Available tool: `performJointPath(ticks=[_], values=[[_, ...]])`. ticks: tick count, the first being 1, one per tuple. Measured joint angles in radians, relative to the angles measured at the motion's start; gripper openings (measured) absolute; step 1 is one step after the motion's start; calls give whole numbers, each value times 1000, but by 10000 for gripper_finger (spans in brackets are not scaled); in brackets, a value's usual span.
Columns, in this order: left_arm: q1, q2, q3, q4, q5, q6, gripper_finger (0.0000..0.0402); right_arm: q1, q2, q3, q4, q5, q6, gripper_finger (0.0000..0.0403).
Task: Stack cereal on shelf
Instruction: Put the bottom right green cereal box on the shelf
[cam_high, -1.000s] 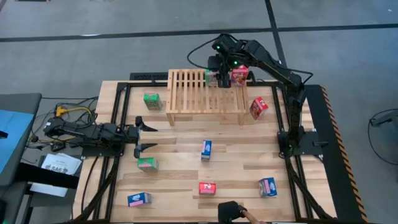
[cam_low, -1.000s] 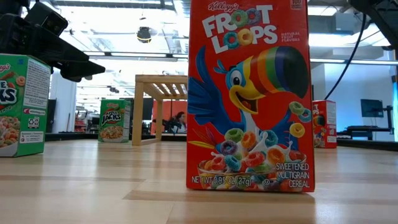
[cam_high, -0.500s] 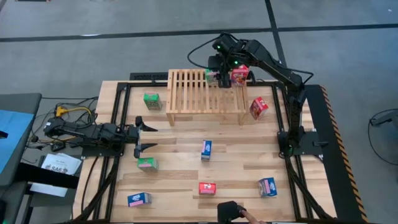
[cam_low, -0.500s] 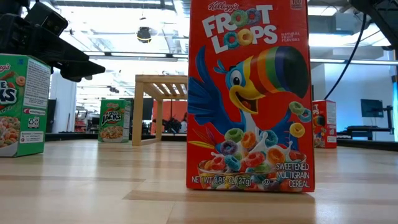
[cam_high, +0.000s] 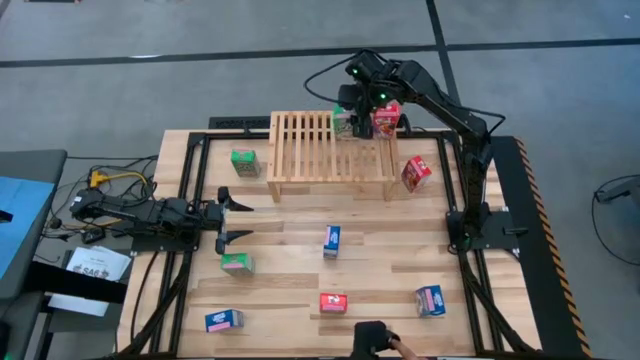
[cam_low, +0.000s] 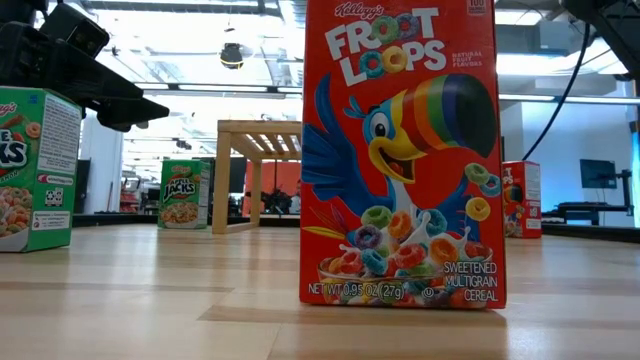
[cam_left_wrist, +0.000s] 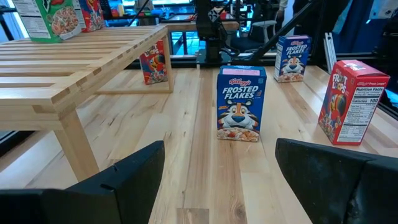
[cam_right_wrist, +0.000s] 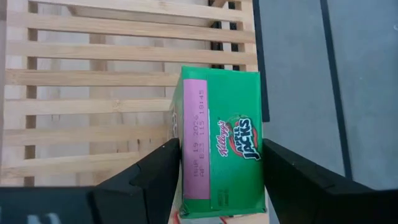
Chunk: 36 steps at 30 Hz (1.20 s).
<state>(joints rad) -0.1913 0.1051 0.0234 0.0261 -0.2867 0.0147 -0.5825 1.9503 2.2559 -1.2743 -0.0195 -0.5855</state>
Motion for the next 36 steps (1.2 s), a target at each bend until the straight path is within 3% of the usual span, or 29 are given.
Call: performJointPath(ticks=[27, 36], values=[[0, 0, 0, 0, 0, 0, 298, 0, 2, 0, 21, -10, 59, 213], [0, 0, 0, 0, 0, 0, 298, 0, 2, 0, 55, -84, 44, 213]])
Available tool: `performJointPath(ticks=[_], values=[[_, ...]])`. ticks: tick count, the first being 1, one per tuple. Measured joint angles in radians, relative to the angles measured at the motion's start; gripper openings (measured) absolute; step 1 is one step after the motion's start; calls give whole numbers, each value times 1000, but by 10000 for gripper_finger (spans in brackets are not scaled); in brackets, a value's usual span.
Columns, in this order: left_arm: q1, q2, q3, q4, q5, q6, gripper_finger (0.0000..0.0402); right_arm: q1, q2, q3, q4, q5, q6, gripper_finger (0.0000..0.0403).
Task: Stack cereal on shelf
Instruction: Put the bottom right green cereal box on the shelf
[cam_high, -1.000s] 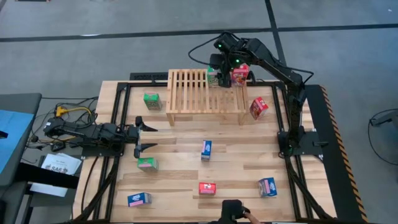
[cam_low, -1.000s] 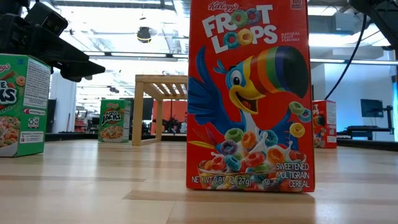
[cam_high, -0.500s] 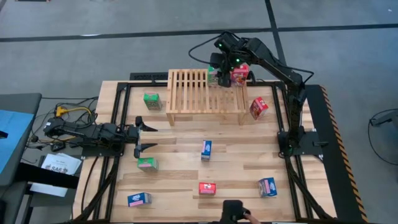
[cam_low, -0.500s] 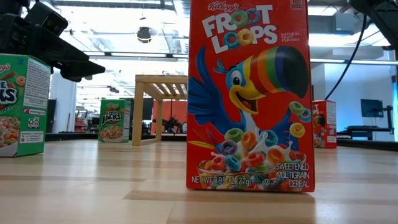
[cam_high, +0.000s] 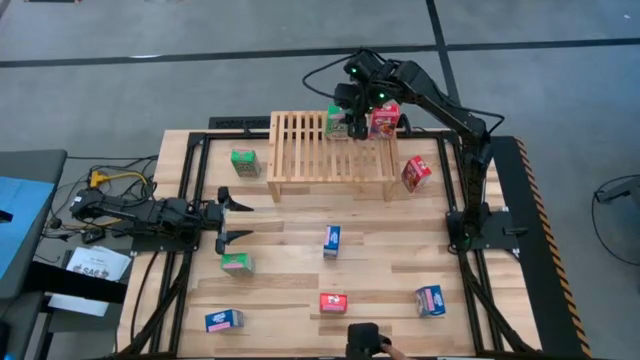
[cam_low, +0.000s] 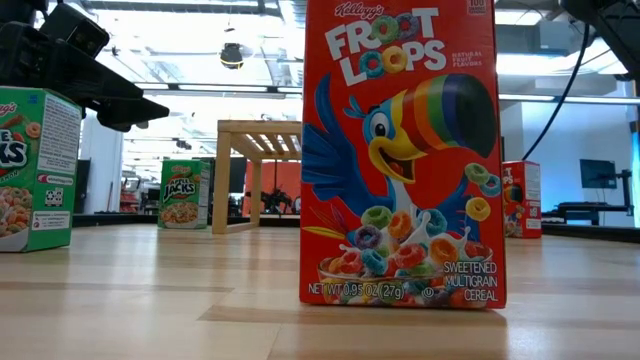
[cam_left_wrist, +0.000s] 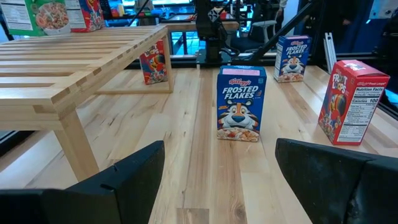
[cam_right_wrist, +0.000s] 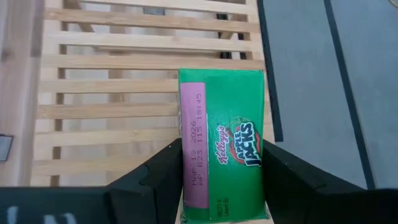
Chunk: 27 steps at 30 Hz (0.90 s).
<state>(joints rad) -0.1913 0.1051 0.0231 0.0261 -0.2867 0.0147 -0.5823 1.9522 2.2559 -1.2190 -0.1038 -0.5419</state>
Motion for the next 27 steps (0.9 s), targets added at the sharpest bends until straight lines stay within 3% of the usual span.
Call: performJointPath(ticks=[20, 27], values=[[0, 0, 0, 0, 0, 0, 298, 23, 0, 0, -20, 1, -8, 213], [0, 0, 0, 0, 0, 0, 298, 33, 4, 0, -19, 52, -7, 213]])
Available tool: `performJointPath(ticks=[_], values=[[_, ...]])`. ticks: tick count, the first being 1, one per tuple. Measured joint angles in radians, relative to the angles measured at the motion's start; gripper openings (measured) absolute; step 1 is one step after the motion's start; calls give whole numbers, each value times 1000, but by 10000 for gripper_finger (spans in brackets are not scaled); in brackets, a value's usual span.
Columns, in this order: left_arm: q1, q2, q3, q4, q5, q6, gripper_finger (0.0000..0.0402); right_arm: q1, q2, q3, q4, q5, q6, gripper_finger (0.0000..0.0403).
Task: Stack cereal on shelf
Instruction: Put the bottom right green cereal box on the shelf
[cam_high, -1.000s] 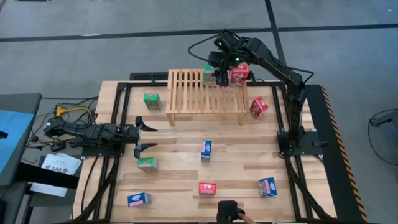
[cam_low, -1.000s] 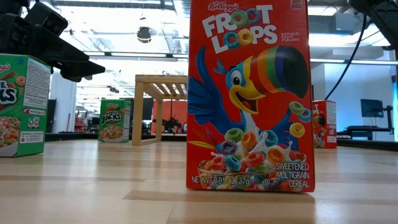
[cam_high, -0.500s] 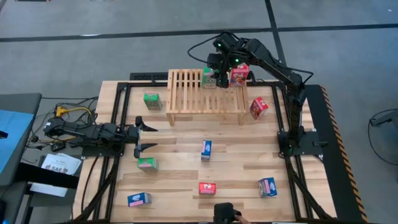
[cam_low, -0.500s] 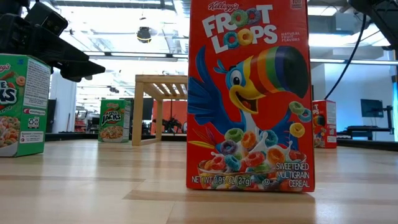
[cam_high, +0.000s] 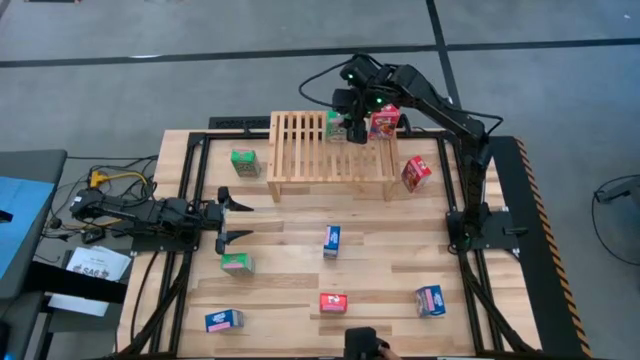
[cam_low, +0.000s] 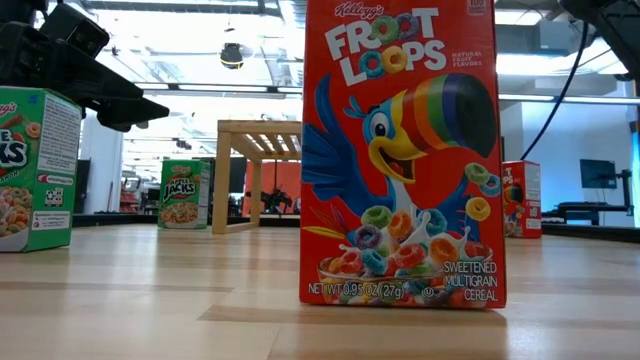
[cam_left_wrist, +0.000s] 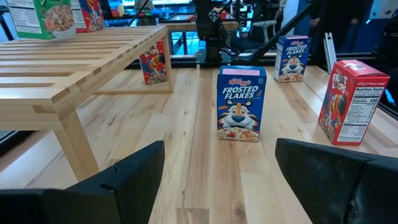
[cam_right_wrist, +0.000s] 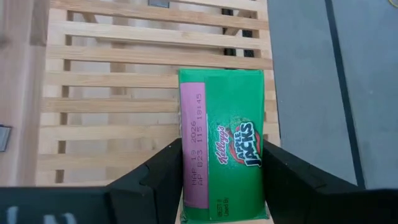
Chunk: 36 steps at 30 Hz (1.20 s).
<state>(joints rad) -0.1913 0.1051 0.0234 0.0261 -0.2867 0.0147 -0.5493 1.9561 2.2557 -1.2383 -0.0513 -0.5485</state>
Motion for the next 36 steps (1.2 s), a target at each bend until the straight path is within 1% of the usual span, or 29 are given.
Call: performJointPath(ticks=[6, 16, 19, 29, 33, 36], values=[[0, 0, 0, 0, 0, 0, 298, 4, 41, 2, 3, 7, 18, 213], [0, 0, 0, 0, 0, 0, 298, 5, 46, 1, 20, 7, 17, 218], [0, 0, 0, 0, 0, 0, 298, 5, 47, -1, 18, 7, 7, 236], [0, 0, 0, 0, 0, 0, 298, 4, 49, -2, 48, 24, -1, 320], [0, 0, 0, 0, 0, 0, 298, -3, 40, -2, 49, 27, -1, 343], [0, 0, 0, 0, 0, 0, 298, -3, 21, -1, 55, 31, 2, 352]])
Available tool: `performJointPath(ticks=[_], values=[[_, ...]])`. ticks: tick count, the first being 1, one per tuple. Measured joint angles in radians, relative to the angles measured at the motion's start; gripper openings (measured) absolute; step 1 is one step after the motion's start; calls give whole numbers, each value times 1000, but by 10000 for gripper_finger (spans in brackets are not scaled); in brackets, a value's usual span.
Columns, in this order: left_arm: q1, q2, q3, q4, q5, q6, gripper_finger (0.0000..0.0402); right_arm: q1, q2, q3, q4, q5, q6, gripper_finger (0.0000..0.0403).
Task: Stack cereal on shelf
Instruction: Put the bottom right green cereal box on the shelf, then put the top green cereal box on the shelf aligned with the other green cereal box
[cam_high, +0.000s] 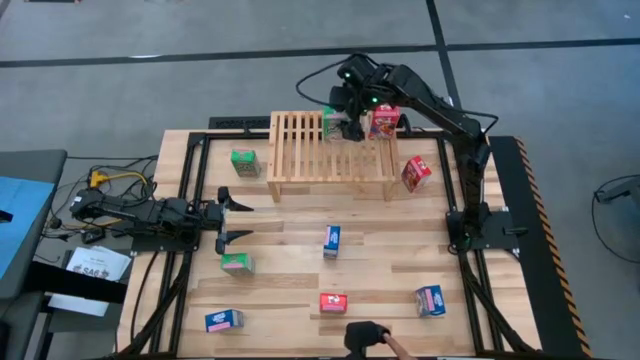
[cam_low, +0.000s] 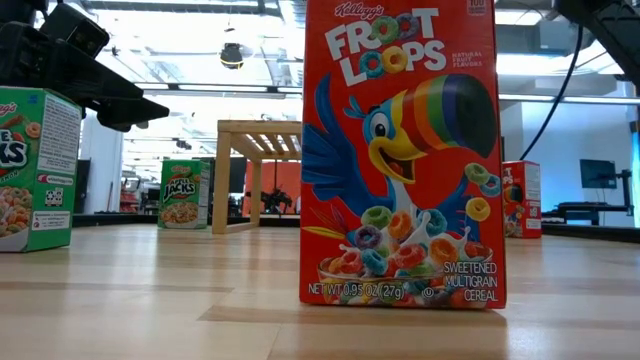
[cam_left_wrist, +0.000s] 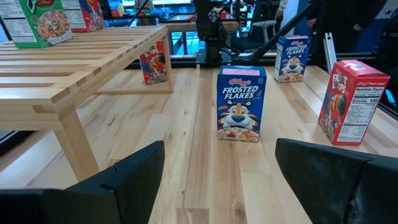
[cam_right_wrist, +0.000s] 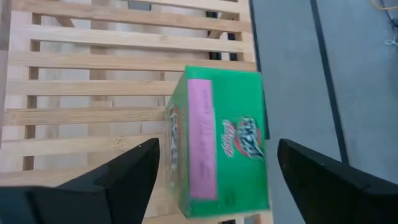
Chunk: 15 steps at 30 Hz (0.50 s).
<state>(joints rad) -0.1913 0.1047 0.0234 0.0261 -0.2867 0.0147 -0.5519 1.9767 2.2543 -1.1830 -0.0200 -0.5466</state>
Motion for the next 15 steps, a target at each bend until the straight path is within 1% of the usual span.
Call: performJointPath(ticks=[4, 8, 15], values=[[0, 0, 0, 0, 0, 0, 298, -1, -26, 0, 3, 2, 1, 354], [0, 0, 0, 0, 0, 0, 298, 0, -58, 0, 1, 0, 35, 354], [0, 0, 0, 0, 0, 0, 298, 49, -133, 2, -24, -9, 183, 354]])
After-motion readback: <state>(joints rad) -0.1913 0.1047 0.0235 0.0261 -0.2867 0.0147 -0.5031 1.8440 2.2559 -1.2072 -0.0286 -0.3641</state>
